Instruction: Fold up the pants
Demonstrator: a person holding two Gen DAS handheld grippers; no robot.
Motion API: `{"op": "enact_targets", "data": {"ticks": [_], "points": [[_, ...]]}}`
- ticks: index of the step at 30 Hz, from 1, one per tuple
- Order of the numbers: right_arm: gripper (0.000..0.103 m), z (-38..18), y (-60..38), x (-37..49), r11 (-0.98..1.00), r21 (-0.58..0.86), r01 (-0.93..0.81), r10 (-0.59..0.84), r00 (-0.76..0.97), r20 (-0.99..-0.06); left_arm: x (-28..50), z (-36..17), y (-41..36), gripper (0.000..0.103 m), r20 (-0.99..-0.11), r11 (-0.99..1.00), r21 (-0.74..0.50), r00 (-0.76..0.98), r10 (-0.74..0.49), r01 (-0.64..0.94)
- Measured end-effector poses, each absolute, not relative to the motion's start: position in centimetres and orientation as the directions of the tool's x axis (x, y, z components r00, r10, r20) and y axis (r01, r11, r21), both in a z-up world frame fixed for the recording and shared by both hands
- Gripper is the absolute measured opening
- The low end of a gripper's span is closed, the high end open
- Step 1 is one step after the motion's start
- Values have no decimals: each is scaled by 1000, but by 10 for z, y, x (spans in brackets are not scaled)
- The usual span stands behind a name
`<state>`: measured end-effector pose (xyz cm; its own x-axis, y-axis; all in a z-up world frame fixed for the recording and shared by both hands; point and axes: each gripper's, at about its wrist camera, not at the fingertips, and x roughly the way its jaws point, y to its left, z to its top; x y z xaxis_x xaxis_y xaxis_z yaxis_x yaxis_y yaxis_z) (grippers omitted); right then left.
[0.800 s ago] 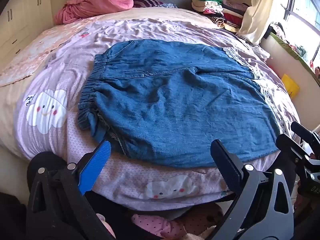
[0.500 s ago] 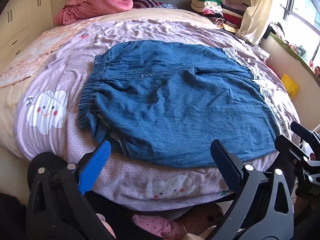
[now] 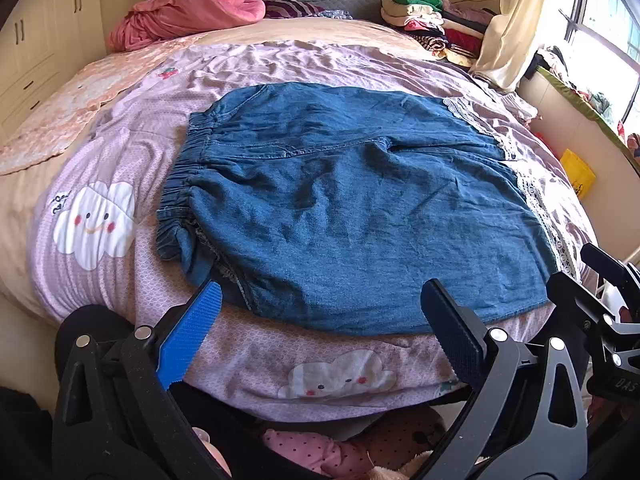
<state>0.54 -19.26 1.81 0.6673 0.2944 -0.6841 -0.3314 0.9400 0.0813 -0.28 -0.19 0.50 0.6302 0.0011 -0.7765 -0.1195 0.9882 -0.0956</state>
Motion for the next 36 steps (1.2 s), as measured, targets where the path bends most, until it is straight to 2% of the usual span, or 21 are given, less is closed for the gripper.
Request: {"op": "enact_targets", "data": {"ticks": [36], "points": [[99,20,-191,7,944,65,-325,278,671,-687,-3,9,0,94,-772,990,-78,636,16,-119]]}}
